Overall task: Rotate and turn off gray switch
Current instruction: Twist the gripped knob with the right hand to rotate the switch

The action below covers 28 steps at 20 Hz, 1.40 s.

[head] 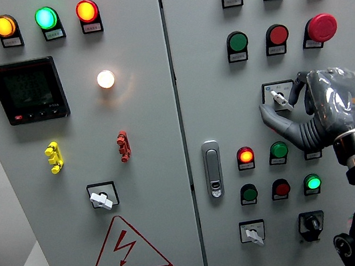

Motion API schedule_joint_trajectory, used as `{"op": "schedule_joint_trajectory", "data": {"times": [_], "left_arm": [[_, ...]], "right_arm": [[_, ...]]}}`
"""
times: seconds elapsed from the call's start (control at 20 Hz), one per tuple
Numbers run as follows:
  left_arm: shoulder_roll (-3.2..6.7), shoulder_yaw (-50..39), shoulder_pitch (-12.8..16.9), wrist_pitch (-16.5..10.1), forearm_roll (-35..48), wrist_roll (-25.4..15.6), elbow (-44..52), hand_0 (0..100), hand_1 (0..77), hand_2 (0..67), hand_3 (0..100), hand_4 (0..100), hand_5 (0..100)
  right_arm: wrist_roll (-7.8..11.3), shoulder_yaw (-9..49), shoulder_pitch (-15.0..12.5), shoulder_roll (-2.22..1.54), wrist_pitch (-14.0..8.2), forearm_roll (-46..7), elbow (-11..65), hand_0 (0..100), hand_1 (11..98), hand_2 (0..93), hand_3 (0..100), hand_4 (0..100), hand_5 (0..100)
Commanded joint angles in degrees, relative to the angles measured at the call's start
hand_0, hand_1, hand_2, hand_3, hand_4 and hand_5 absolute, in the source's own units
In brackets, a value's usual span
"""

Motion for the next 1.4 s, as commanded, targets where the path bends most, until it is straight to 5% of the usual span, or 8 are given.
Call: {"op": "schedule_joint_trajectory", "data": {"times": [0.0,0.35,1.35], "left_arm": [[0.00,0.0,0.0,0.0,0.0,0.0,0.0,0,0.0,13.2,18,9,12],[0.00,0.0,0.0,0.0,0.0,0.0,0.0,0,0.0,13.2,18,10,12],[0.00,0.0,0.0,0.0,0.0,0.0,0.0,0,0.0,13.2,18,10,12]], "right_arm": [[0.00,0.0,0.0,0.00,-0.1,0.0,-0.1,28,32.1,70.3,97,100,99],[-0.26,0.0,0.0,0.00,-0.1,0.0,-0.1,45,32.2,70.9,97,100,99],[-0.79,-0.6,0.1,0.00,-0.1,-0.1,-0.3,72,36.8,71.2,97,100,99]]}}
